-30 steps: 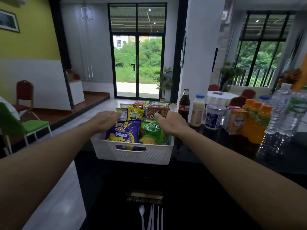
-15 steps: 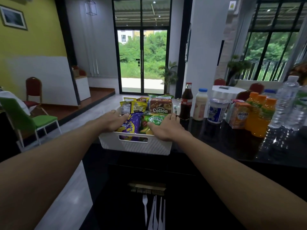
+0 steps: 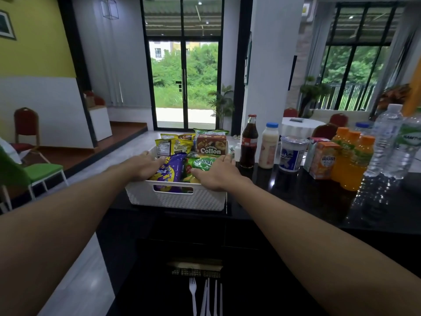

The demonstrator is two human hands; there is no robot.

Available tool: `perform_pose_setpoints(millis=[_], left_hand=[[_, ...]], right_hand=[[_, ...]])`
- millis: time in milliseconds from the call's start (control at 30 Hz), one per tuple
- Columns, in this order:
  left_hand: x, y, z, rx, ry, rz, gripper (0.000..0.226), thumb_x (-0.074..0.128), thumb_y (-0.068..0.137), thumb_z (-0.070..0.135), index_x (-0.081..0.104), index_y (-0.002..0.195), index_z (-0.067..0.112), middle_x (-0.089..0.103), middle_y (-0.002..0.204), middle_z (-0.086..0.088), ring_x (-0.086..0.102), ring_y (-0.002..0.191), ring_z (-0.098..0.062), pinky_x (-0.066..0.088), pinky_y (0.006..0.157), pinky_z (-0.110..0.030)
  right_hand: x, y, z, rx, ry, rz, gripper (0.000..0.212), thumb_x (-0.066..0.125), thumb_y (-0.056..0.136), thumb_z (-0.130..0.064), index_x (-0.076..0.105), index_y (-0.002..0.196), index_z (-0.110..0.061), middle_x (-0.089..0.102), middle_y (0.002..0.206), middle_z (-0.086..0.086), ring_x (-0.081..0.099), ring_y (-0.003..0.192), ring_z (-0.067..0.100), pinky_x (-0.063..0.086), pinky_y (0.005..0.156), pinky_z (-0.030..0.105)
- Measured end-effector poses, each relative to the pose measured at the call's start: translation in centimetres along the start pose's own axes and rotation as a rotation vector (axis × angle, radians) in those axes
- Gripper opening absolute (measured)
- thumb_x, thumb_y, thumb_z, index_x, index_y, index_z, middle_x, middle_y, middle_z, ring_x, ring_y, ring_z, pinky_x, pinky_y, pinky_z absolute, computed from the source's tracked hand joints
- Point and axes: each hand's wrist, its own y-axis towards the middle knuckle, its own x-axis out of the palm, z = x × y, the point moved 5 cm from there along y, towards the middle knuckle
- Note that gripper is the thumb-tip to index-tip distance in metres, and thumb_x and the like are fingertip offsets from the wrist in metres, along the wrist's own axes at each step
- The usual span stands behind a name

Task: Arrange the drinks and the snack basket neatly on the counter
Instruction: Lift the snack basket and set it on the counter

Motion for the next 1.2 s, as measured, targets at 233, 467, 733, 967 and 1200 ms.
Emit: perform_pose_setpoints(millis=[233,467,733,967,1200], left_hand=[[-0.3,0.4,-0.5,-0.018,-0.004,-0.003,0.076,0.018,0.101,0.061,0.018,0.157,0.009,0.014,0.164,-0.015,0.019,0.15,-0.033,0.018,0.118,-0.043],[-0.5,0.4,-0.4,-0.016,-0.012,-0.005,0.075,0.019,0.102,0.06,0.016,0.157,0.009,0.015,0.164,-0.014,0.02,0.15,-0.031,0.019,0.118,-0.043],[-0.5,0.1,-0.3,-0.035,-0.003,-0.008,0.077,0.02,0.101,0.061,0.016,0.157,0.008,0.015,0.164,-0.014,0.022,0.149,-0.033,0.022,0.119,-0.044],[-0.7,-0.4,-0.5,-0.053,-0.002,-0.028,0.08,0.021,0.1,0.064,0.015,0.158,0.009,0.012,0.165,-0.012,0.021,0.149,-0.033,0.021,0.119,-0.044],[-0.7,-0.7,-0.7,-0.05,0.019,-0.044,0.077,0.023,0.101,0.061,0.013,0.158,0.009,0.012,0.165,-0.013,0.021,0.149,-0.033,0.021,0.118,-0.044]], right_hand=[[-0.1,0.7,-0.6,-0.02,-0.003,-0.003,0.121,0.043,0.087,-0.081,-0.008,0.155,0.006,-0.013,0.165,0.025,-0.012,0.153,0.042,0.008,0.123,0.049],[-0.1,1.1,-0.7,-0.023,-0.005,0.002,0.121,0.043,0.087,-0.081,-0.006,0.155,0.007,-0.012,0.165,0.025,-0.01,0.153,0.042,0.008,0.125,0.049],[0.0,1.4,-0.8,-0.014,0.009,0.003,0.121,0.044,0.086,-0.081,-0.003,0.156,0.006,-0.01,0.166,0.024,-0.005,0.153,0.042,0.014,0.125,0.05],[-0.1,0.7,-1.1,-0.015,-0.011,-0.014,0.121,0.044,0.086,-0.081,-0.002,0.157,0.005,-0.01,0.166,0.024,-0.003,0.153,0.043,0.016,0.124,0.053],[0.0,0.0,-1.3,-0.009,-0.002,-0.032,0.123,0.046,0.085,-0.082,-0.005,0.157,0.004,-0.014,0.165,0.023,-0.005,0.153,0.043,0.016,0.124,0.053]])
